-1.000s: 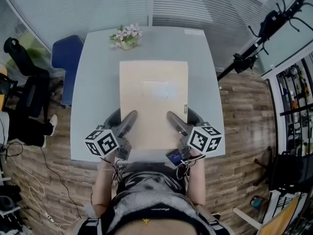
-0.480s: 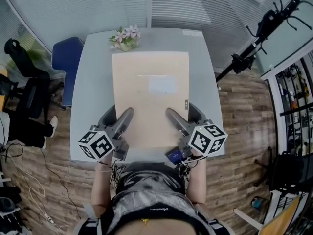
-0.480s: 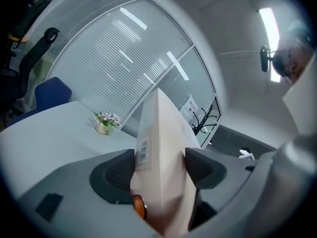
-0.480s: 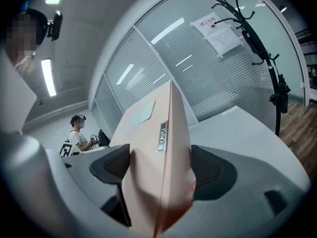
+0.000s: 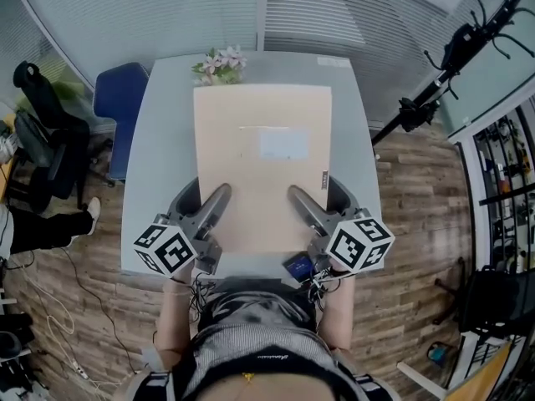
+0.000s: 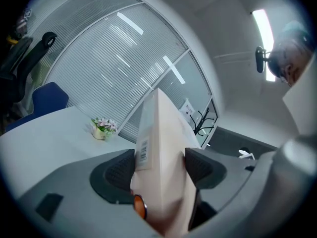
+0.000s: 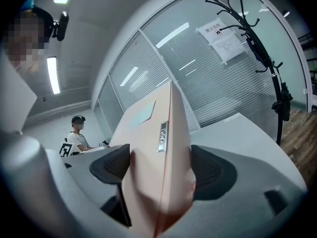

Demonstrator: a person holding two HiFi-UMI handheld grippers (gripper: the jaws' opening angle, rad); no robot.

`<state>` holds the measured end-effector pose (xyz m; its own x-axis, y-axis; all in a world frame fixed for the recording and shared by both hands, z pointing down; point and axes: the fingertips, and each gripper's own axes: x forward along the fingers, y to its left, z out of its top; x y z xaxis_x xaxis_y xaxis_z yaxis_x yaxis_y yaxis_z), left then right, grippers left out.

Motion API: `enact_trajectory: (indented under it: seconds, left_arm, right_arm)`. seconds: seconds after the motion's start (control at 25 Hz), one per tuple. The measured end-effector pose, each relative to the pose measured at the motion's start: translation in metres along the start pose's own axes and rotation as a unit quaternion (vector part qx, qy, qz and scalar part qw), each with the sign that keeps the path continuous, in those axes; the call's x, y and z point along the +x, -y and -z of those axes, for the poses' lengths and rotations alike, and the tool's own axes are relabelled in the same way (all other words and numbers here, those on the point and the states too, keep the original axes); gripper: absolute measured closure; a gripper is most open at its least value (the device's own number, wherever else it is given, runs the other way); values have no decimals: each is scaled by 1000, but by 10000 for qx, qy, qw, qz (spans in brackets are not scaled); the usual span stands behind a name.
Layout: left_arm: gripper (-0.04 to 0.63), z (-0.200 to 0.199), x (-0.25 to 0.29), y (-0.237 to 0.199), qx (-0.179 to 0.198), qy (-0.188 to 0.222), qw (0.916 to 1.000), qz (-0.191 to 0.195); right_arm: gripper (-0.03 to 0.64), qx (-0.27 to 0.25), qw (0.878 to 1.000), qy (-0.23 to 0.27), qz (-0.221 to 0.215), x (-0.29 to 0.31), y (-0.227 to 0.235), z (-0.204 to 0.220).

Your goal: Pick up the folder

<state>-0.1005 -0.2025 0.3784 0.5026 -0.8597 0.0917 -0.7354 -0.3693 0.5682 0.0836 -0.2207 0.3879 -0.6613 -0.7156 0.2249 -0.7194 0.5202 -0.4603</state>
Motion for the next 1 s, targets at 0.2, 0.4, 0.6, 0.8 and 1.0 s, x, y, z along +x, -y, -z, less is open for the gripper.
enact_trajectory:
  seconds: [0.2,0.4,0.6,0.8,1.0]
  left_arm:
    - [288,-4,-2,7,55,32,10000,-17]
    - [288,-8,-5,10,61,45,10000,-58]
    - [288,-15,-9,13,75,49,9999,-112]
    - [288,-17,-1,14,110,69,9999,-105]
    - [288,-18,-2,16,124,49,9999,-91]
  right_arm:
    - [229,-66,10000,59,-27,-4,-3,-6]
    - [229,-152,9998,72,-47,-4,-7,-10]
    - [230,-167,9998,29,-65,-5,-15,-15]
    - [230,-207,9998,66,-26,-3,-10,-22]
    - [232,-203,9997,105,-13,-5,-11,-22]
